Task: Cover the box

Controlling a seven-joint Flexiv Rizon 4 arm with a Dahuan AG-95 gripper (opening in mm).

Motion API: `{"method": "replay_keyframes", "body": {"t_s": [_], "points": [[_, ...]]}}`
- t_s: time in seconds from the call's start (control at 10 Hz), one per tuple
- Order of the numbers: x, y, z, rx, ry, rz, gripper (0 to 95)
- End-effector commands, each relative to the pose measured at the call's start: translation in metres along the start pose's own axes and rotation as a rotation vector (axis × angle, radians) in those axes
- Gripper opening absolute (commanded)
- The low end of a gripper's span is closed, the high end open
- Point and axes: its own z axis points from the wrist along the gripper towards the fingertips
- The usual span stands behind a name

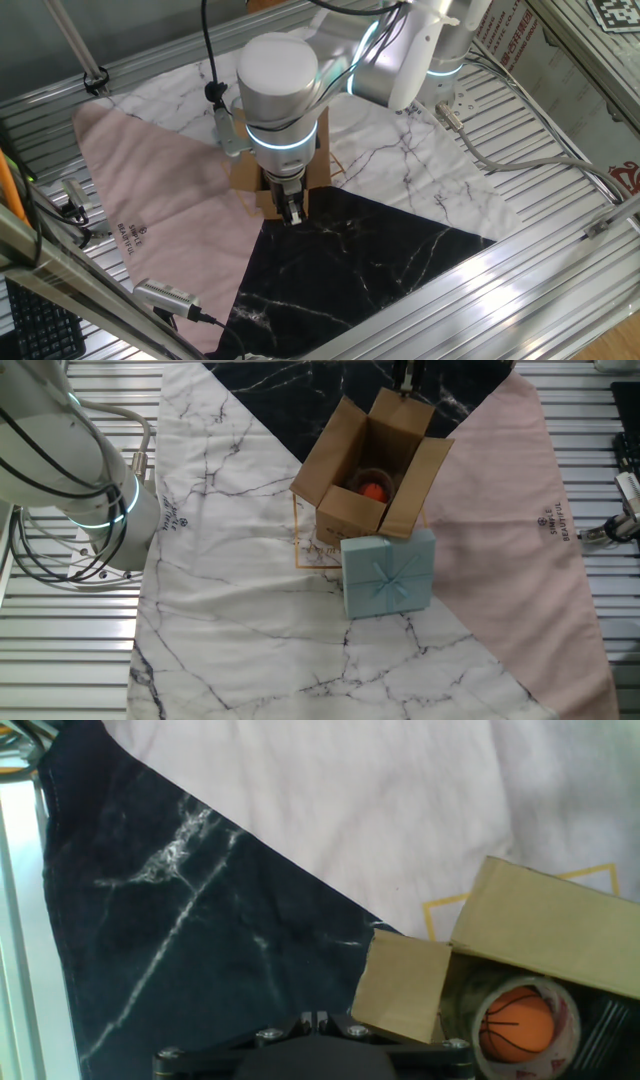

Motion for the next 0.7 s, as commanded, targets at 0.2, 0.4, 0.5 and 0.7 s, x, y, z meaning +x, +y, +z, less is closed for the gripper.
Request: {"method": "replay_keyframes", "body": {"t_s": [0.2, 0.4, 0.5, 0.7], "points": [[0.0008, -0.001, -0.0006, 0.0, 0.0, -0.003, 0.0], [0.0022, -0.003, -0.0033, -0.004, 0.0, -0.007, 0.0], [0.0024, -0.0036, -0.0054, -0.007, 0.002, -0.007, 0.0], [0.0023, -0.0042, -0.0089, -0.009, 0.002, -0.009, 0.0]]}}
